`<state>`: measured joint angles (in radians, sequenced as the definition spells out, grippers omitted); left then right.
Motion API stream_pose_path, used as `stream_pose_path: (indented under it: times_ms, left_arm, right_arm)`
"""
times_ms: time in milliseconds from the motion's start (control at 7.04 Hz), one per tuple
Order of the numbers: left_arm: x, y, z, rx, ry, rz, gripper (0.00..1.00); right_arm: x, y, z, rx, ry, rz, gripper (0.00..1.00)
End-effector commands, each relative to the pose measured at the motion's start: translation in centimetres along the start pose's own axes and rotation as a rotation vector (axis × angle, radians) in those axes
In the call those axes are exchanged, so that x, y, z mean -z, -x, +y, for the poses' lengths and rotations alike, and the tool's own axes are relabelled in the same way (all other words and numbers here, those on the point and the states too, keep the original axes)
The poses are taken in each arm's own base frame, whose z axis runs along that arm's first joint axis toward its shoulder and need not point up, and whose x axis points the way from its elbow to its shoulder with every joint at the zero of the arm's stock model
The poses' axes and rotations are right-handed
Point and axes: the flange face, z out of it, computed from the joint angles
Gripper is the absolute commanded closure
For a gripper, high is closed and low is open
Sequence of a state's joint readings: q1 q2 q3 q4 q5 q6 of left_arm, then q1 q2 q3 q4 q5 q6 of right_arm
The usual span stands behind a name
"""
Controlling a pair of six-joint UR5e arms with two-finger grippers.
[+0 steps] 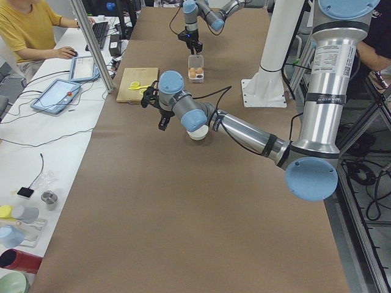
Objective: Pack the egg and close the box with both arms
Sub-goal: 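Push the open clear lid down over the eggs with the right gripper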
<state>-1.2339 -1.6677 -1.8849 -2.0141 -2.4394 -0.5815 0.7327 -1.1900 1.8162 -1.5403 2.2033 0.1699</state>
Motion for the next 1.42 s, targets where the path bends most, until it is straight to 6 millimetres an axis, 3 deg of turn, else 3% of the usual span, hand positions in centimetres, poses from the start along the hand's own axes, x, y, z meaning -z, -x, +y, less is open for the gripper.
stream_pose_path:
  times_ms: [0, 284, 426, 568, 710, 852, 994, 1136, 1278]
  left_arm:
    - [0.5, 0.2, -0.1, 0.005, -0.004, 0.007, 0.22]
    - [0.7, 0.3, -0.1, 0.008, -0.005, 0.006, 0.22]
    - [0.6, 0.4, -0.1, 0.009, -0.004, 0.006, 0.22]
    - [0.6, 0.5, -0.1, 0.011, -0.002, 0.005, 0.22]
    - [0.6, 0.7, 0.0, 0.016, -0.003, 0.001, 0.21]
    - [0.8, 1.1, -0.2, 0.022, -0.006, -0.003, 0.21]
    - [1.2, 2.6, -0.2, 0.05, -0.013, -0.02, 0.2]
    - [1.0, 4.5, 0.0, 0.045, -0.005, -0.037, 0.21]
    - [0.3, 7.6, 0.3, 0.036, 0.014, -0.062, 0.2]
  right_arm:
    - [-0.3, 2.9, -1.8, -0.003, -0.01, -0.023, 0.43]
    - [0.6, 5.1, -3.9, -0.015, -0.036, -0.041, 0.4]
    - [1.2, 5.6, -4.2, -0.022, -0.048, -0.045, 0.0]
    - [2.0, 4.4, -4.0, -0.04, -0.057, -0.035, 0.0]
    - [4.9, 0.7, -3.7, -0.094, -0.09, -0.017, 0.0]
    - [7.2, -3.6, -1.9, -0.179, -0.085, -0.028, 0.0]
    - [9.0, -7.3, 0.1, -0.239, -0.101, 0.002, 0.0]
    - [9.2, -10.0, 2.5, -0.289, -0.096, 0.026, 0.0]
    - [11.3, -12.4, 4.2, -0.338, -0.12, 0.057, 0.0]
